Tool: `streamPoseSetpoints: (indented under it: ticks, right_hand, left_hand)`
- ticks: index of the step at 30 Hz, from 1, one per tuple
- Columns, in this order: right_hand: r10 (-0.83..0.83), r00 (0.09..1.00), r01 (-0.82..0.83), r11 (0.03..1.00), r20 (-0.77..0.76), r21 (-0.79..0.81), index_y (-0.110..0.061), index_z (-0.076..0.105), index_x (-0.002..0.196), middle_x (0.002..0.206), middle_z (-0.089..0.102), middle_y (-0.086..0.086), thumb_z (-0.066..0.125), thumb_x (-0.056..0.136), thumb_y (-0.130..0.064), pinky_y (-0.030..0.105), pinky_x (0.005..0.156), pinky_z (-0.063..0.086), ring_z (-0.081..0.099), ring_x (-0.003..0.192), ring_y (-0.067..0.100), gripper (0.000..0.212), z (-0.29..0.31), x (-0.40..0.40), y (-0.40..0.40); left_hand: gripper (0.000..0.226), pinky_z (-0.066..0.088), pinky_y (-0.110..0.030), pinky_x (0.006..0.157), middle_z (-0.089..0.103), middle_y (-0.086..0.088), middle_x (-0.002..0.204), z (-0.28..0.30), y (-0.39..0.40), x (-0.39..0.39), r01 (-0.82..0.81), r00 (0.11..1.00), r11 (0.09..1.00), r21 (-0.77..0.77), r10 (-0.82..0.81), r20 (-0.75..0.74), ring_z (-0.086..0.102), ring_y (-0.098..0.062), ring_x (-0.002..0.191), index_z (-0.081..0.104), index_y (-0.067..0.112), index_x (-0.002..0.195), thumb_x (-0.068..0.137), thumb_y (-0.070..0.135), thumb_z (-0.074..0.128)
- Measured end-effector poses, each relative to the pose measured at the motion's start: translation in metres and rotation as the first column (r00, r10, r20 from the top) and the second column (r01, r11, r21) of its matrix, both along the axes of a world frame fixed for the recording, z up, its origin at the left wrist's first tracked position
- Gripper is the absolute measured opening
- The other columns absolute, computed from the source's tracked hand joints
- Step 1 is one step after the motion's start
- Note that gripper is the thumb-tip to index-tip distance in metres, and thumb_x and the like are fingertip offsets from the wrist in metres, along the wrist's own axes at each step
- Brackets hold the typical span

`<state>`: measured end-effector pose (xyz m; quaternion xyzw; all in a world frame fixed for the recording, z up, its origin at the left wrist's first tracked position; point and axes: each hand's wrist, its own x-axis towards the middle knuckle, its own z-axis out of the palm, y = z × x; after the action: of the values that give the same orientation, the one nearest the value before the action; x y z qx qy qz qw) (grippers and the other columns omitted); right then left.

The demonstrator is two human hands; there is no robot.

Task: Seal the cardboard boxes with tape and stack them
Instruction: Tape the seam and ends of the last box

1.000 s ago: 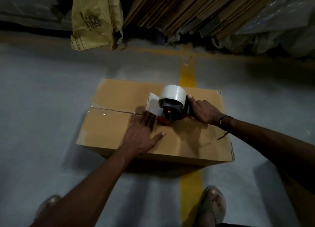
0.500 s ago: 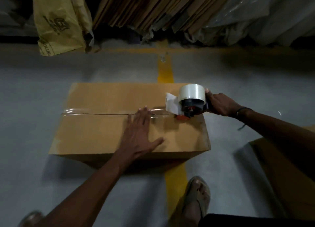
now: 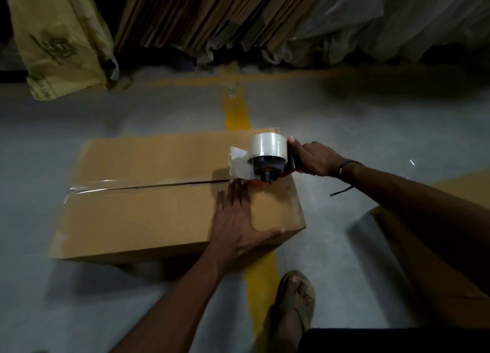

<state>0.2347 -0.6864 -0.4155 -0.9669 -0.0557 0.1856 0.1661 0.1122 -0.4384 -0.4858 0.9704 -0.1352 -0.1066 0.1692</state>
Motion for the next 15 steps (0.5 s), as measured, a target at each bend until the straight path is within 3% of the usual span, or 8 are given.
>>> streamPoseSetpoints:
  ticks: [6, 11, 14, 15]
  right_hand:
    - [-0.027, 1.000, 0.027, 0.998, -0.006, 0.057, -0.016, 0.065, 0.071, 0.062, 0.065, -0.003, 0.005, 0.106, -0.058, 0.025, 0.064, 0.039, 0.059, 0.056, 0.011, 0.081, -0.001, -0.001, 0.002]
    - [0.020, 1.000, -0.020, 1.000, -0.010, -0.009, -0.008, 0.064, 0.121, 0.065, 0.061, -0.006, 0.018, 0.110, -0.047, 0.022, 0.062, 0.037, 0.055, 0.059, 0.008, 0.061, -0.001, 0.001, -0.030]
    - [-0.054, 0.998, 0.055, 0.998, 0.020, -0.043, -0.012, 0.043, 0.143, 0.082, 0.067, 0.007, 0.033, 0.109, -0.042, 0.037, 0.072, 0.051, 0.061, 0.070, 0.019, 0.047, 0.004, -0.005, -0.073]
    - [-0.079, 0.996, 0.082, 0.993, 0.043, -0.081, -0.011, 0.047, 0.140, 0.083, 0.068, 0.008, 0.033, 0.109, -0.043, 0.037, 0.072, 0.050, 0.061, 0.071, 0.022, 0.047, 0.003, -0.007, -0.089]
  left_hand:
    - [0.146, -0.009, -0.049, 0.127, -0.016, -0.008, 0.172, 0.002, 0.017, 0.003, 0.024, 0.999, 0.999, 0.031, -0.025, 0.028, -0.019, -0.019, 0.157, -0.013, 0.011, 0.163, 0.062, 0.109, 0.025]
    - [0.146, -0.009, -0.050, 0.127, -0.020, -0.006, 0.171, 0.003, 0.017, 0.003, 0.029, 0.999, 0.998, 0.060, -0.031, 0.027, -0.021, -0.019, 0.157, -0.011, 0.010, 0.163, 0.063, 0.109, 0.024]
    - [0.145, -0.006, -0.051, 0.127, -0.025, -0.006, 0.169, 0.003, 0.016, 0.002, 0.038, 0.999, 0.995, 0.094, -0.039, 0.014, -0.023, -0.019, 0.156, -0.013, 0.009, 0.163, 0.063, 0.110, 0.020]
    - [0.146, -0.006, -0.051, 0.127, -0.026, -0.006, 0.169, 0.005, 0.016, 0.003, 0.038, 0.999, 0.994, 0.105, -0.040, 0.010, -0.023, -0.019, 0.156, -0.013, 0.009, 0.163, 0.063, 0.110, 0.020]
